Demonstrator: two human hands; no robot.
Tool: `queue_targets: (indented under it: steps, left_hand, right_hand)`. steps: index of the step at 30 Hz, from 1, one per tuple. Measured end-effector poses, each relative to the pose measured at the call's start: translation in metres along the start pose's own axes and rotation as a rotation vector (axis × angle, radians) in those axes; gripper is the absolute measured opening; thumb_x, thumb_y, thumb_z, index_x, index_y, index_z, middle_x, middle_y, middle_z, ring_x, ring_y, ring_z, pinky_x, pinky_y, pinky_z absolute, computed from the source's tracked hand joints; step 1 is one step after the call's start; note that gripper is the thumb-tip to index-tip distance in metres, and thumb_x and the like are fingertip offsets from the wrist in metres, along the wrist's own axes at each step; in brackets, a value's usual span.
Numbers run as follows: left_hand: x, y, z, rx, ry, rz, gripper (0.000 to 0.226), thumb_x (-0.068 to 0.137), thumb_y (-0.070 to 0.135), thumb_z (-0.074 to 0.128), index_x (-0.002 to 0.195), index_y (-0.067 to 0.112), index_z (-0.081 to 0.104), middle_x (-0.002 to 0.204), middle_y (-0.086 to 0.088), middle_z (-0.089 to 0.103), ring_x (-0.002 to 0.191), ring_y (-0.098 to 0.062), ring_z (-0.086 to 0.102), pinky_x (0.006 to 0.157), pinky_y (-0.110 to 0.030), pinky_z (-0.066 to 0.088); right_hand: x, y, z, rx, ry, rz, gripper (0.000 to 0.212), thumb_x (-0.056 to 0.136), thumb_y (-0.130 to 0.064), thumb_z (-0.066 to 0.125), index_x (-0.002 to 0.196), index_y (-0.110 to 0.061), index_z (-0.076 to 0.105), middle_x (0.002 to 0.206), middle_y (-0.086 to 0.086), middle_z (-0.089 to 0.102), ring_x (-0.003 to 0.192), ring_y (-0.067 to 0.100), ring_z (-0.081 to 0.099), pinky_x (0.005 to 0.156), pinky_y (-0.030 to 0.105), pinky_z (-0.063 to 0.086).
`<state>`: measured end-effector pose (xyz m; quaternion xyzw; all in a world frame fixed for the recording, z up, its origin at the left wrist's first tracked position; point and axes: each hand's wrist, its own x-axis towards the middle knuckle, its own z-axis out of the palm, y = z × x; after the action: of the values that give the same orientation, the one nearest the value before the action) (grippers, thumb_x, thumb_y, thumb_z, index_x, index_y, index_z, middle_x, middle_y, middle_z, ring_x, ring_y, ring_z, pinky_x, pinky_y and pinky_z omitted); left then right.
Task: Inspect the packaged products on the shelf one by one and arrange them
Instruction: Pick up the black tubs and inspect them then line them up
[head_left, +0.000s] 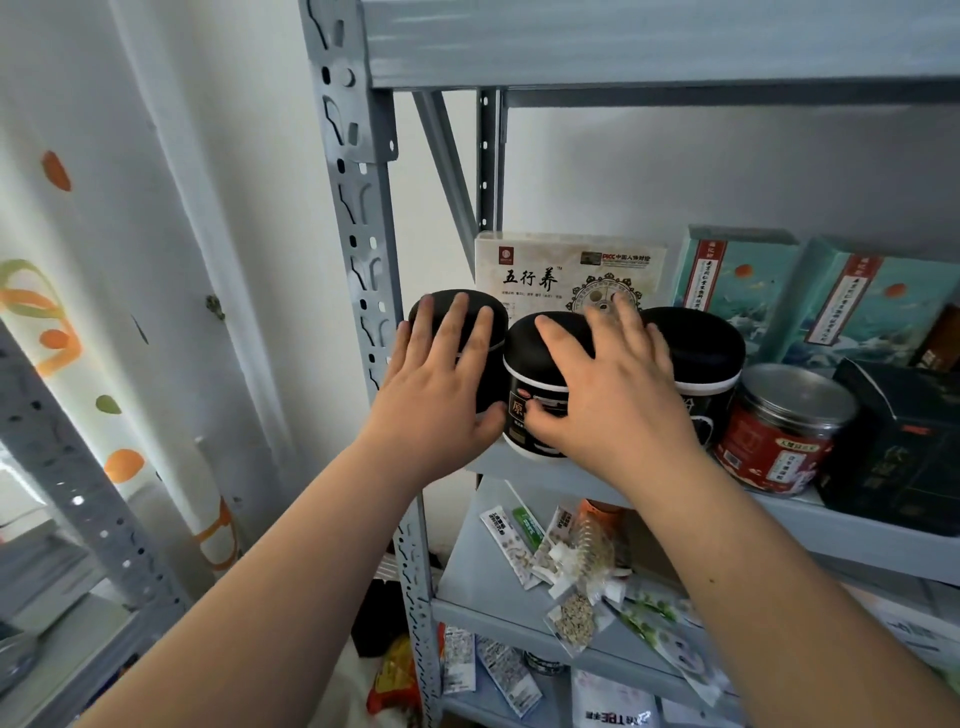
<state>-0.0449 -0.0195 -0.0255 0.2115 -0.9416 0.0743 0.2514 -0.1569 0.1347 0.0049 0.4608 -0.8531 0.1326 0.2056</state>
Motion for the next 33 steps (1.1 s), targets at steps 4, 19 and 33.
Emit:
queue_targets:
  steps: [4,19,33]
  left_hand:
    - [0.006,-0.006,0.004,0.032,-0.016,0.015,0.092,0.086,0.058,0.049,0.163,0.021,0.016,0.167,-0.012,0.019,0.155,-0.041,0.008,0.125,-0.053,0.007]
    - [0.007,-0.01,-0.002,-0.002,-0.029,0.035,0.088,0.09,0.059,0.052,0.163,0.029,0.012,0.169,-0.012,0.012,0.155,-0.043,0.004,0.125,-0.056,0.009]
    - [0.042,0.108,-0.035,-0.218,0.066,0.117,0.074,0.088,0.066,0.039,0.152,0.029,0.039,0.146,-0.01,0.052,0.144,-0.035,0.036,0.125,-0.06,0.005]
  right_hand:
    - [0.004,0.0,0.001,-0.023,0.035,0.026,0.08,0.083,-0.06,0.064,0.154,-0.035,0.037,0.15,0.015,0.039,0.151,0.036,0.018,0.114,0.054,0.021]
    - [-0.017,0.015,0.001,-0.111,0.02,0.046,0.083,0.096,-0.058,0.05,0.164,-0.035,0.008,0.173,0.006,0.008,0.158,0.037,-0.005,0.122,0.063,-0.006]
    - [-0.1,0.123,-0.017,-0.277,-0.031,0.241,0.076,0.094,-0.056,0.051,0.161,-0.039,0.02,0.17,0.0,0.025,0.158,0.038,0.001,0.121,0.07,-0.006]
